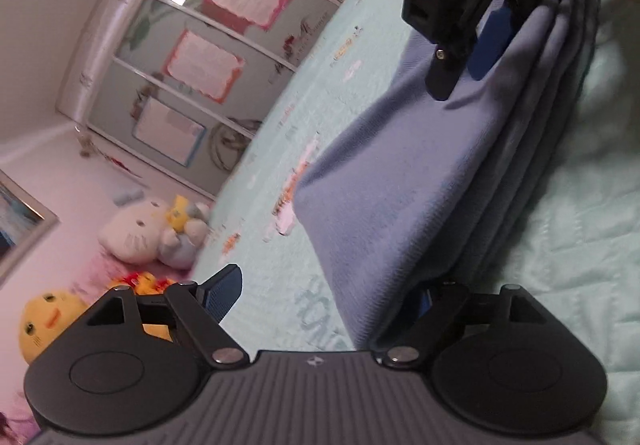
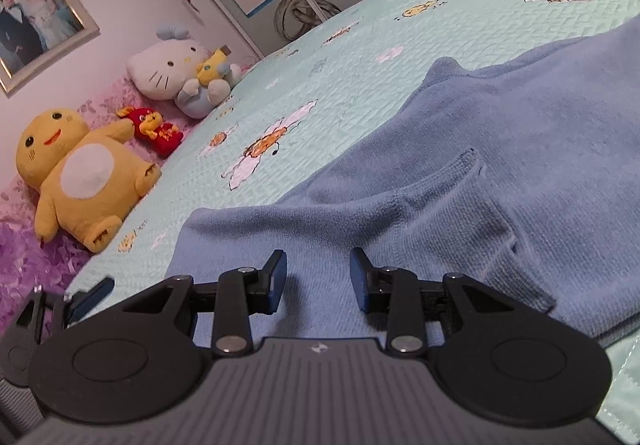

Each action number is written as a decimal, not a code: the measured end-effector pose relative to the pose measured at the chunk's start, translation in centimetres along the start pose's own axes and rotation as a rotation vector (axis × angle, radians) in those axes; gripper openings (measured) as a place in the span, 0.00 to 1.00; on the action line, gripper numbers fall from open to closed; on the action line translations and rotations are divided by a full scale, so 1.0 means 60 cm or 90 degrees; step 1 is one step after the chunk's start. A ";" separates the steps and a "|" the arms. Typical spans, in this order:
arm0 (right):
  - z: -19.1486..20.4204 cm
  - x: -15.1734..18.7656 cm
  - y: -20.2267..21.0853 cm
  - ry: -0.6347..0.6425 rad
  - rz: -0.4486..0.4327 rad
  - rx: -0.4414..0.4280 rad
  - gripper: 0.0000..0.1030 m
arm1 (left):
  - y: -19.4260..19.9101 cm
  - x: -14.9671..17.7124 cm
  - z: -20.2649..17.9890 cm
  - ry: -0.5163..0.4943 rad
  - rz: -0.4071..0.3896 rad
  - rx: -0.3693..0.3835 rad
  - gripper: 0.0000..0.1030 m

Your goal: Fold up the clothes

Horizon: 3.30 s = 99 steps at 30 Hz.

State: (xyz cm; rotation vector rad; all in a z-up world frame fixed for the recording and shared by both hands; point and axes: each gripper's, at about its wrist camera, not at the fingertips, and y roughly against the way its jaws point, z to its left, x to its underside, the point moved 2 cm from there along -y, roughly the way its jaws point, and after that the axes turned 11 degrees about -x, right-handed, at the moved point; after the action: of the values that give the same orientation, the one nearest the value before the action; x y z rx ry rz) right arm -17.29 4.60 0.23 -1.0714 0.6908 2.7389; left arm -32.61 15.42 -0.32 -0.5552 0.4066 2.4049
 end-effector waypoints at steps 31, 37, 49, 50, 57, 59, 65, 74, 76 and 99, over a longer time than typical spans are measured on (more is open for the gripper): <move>-0.010 0.016 -0.074 -0.086 0.052 -0.154 0.00 | -0.048 0.068 0.113 0.312 0.147 0.274 0.80; -0.002 0.028 -0.071 -0.051 0.035 -0.161 0.00 | -0.079 0.138 0.229 0.628 0.152 0.508 0.63; -0.014 0.014 -0.057 -0.084 0.060 -0.242 0.08 | -0.378 -0.006 0.204 0.683 0.219 0.886 0.69; -0.011 0.008 -0.053 -0.083 0.068 -0.259 0.12 | -0.391 -0.013 0.195 0.680 0.226 0.904 0.69; 0.043 -0.076 -0.035 0.045 0.070 -0.330 0.44 | -0.448 -0.055 0.136 0.624 0.251 1.001 0.70; 0.035 -0.092 -0.049 0.062 0.105 -0.331 0.59 | -0.456 -0.054 0.120 0.604 0.263 1.028 0.70; 0.044 -0.064 -0.082 0.110 0.201 -0.399 0.57 | -0.481 -0.052 0.094 0.575 0.281 1.108 0.70; 0.067 0.015 -0.072 0.233 0.210 -0.378 0.50 | -0.470 -0.093 0.048 0.444 0.300 1.195 0.70; 0.072 0.020 -0.069 0.247 0.212 -0.372 0.50 | -0.468 -0.102 0.034 0.419 0.309 1.199 0.70; 0.049 0.003 -0.087 0.143 0.216 -0.429 0.51 | -0.459 -0.134 0.007 0.169 0.395 1.240 0.70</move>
State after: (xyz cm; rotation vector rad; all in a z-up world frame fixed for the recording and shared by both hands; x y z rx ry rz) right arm -17.81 10.59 0.08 -1.5187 -0.0791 3.2818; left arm -9.40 32.28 -0.21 0.2558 2.7166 1.2018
